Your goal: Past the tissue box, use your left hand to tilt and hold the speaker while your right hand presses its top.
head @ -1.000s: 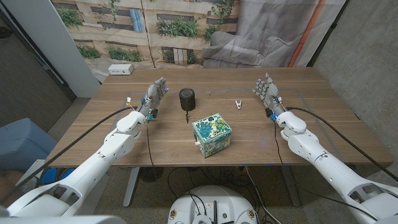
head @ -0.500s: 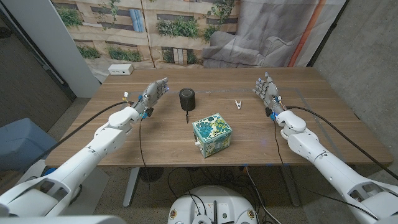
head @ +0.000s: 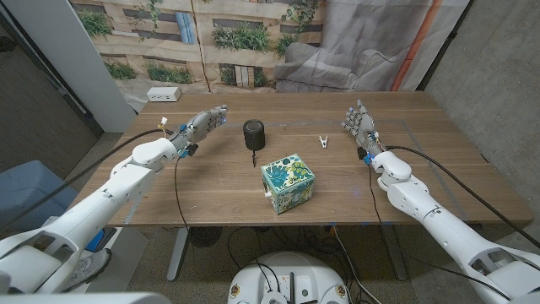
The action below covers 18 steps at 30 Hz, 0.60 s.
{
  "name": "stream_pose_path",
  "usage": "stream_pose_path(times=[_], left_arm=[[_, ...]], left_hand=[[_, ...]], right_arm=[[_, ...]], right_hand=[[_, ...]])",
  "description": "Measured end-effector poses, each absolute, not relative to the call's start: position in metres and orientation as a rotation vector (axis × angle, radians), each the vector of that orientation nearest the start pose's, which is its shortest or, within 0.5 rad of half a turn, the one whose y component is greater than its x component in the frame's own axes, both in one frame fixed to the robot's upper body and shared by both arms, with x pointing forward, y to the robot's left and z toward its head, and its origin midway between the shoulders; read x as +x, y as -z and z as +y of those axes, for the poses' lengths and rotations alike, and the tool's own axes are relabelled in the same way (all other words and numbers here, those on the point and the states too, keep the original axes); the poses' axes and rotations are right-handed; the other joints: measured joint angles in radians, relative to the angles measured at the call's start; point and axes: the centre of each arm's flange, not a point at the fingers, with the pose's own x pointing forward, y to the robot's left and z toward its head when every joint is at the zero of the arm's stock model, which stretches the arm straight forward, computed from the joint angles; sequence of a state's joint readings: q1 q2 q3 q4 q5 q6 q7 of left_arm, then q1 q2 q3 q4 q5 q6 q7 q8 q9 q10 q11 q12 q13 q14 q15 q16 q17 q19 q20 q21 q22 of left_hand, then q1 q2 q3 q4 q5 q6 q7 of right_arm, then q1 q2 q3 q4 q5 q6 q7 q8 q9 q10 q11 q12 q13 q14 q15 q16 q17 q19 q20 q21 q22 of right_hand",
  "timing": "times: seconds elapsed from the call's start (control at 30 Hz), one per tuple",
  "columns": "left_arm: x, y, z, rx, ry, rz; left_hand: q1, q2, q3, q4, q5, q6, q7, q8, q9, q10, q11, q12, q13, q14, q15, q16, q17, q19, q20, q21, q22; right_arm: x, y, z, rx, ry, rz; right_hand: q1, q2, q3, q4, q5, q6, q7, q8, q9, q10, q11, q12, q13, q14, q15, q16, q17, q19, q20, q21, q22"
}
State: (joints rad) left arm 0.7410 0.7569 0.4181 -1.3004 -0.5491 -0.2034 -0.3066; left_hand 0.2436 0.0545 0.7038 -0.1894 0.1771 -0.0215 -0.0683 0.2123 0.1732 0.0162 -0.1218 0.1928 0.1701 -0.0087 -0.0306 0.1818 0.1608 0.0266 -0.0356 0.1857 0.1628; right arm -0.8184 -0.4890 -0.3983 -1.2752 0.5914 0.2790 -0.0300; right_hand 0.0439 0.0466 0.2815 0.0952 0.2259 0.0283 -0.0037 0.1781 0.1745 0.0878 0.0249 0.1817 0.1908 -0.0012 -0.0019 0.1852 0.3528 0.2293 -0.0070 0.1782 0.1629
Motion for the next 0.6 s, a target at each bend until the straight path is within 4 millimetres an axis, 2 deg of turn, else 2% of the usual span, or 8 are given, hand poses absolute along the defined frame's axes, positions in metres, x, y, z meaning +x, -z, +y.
stream_pose_path(times=[0.13,0.37,0.47,0.6], left_arm=[[0.642,-0.018,0.348,0.433,0.393,-0.500],[0.643,-0.023,0.353,0.498,0.418,-0.478],[0.644,-0.026,0.353,0.543,0.444,-0.470],[0.646,-0.029,0.355,0.578,0.459,-0.466]], left_hand=[[0.014,-0.004,0.000,0.000,0.000,0.000,0.000,0.000,0.002,0.003,-0.003,0.000,0.000,0.000,0.000,0.000,0.000,0.000,0.000,0.000,0.000],[0.032,-0.021,0.000,0.000,0.000,0.000,0.000,0.000,0.002,0.003,-0.003,0.000,0.000,0.000,0.000,0.000,0.001,0.000,0.000,-0.003,0.000],[0.045,-0.035,0.003,-0.003,0.005,0.008,-0.014,0.000,0.002,0.012,-0.012,0.000,0.000,0.000,0.000,0.000,0.005,0.000,0.000,-0.005,0.000],[0.057,-0.046,0.004,-0.004,0.005,0.014,-0.021,0.006,0.002,0.016,-0.016,0.000,0.001,0.000,0.000,0.000,0.005,0.000,0.000,-0.005,0.000]], right_arm=[[0.662,0.032,-0.278,0.003,-0.162,-0.580],[0.664,0.033,-0.278,-0.004,-0.159,-0.590],[0.666,0.034,-0.277,-0.006,-0.157,-0.590],[0.666,0.034,-0.277,-0.009,-0.154,-0.593]], right_hand=[[-0.011,0.011,0.000,0.000,0.000,-0.004,-0.004,0.000,0.000,0.000,0.000,0.000,0.000,0.000,0.000,0.000,-0.001,0.000,0.000,0.000,0.000],[-0.011,0.010,0.003,-0.003,0.000,-0.005,-0.005,0.000,0.000,0.000,0.000,0.000,0.000,0.000,0.000,0.000,-0.005,0.000,0.000,0.000,0.002],[-0.011,0.010,0.004,-0.004,0.000,-0.005,-0.005,0.000,0.000,0.000,0.000,0.000,0.000,0.000,0.000,0.000,-0.005,-0.004,0.004,0.000,0.003],[-0.011,0.010,0.004,-0.004,0.000,-0.011,-0.011,0.000,0.000,0.000,0.000,0.000,0.000,0.000,0.000,0.000,-0.010,-0.004,0.004,0.000,0.003]])
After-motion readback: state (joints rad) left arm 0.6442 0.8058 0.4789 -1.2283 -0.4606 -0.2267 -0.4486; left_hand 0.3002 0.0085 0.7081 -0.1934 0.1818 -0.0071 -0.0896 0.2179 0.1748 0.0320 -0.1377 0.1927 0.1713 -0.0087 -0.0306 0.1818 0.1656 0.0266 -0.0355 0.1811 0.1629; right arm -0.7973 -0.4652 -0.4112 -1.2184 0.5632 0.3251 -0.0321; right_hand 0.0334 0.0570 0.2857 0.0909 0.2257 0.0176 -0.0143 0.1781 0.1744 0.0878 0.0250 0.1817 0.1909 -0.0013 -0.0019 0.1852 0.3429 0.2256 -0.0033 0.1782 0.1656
